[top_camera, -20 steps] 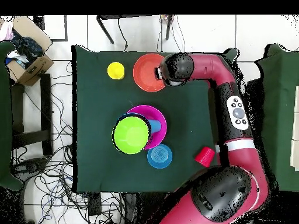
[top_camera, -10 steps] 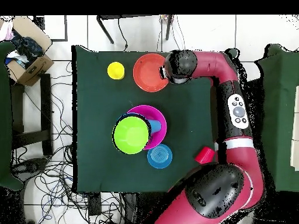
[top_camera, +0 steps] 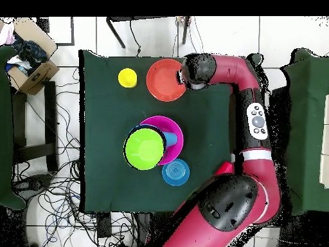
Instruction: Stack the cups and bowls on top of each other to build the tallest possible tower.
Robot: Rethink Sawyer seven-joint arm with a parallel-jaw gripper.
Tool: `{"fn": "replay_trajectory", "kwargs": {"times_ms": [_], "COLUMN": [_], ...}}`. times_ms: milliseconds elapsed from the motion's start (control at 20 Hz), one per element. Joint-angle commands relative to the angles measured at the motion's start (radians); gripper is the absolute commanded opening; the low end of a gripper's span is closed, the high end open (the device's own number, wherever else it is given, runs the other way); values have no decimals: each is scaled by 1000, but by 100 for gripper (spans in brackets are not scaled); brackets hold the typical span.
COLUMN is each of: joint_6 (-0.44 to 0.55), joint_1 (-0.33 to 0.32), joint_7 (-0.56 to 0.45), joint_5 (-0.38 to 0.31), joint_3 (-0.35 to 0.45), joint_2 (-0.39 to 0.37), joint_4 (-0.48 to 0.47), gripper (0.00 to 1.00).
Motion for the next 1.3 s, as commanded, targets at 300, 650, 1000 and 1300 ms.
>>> {"fn": "replay_trajectory", "kwargs": {"times_ms": [300,650,1000,1300], "joint_6": [-19,-26,40,65], "joint_1": [39,30,43,57], "joint_7": [-287,-326,-473,-423], "joint_5": [-108,-97,-100,-91], "joint_3": [-66,-62,-44,-69], "joint_2": [136,148,137,91], "joint_4": [-139,-137,-141,-122], "gripper": [100,100,0,0]}}
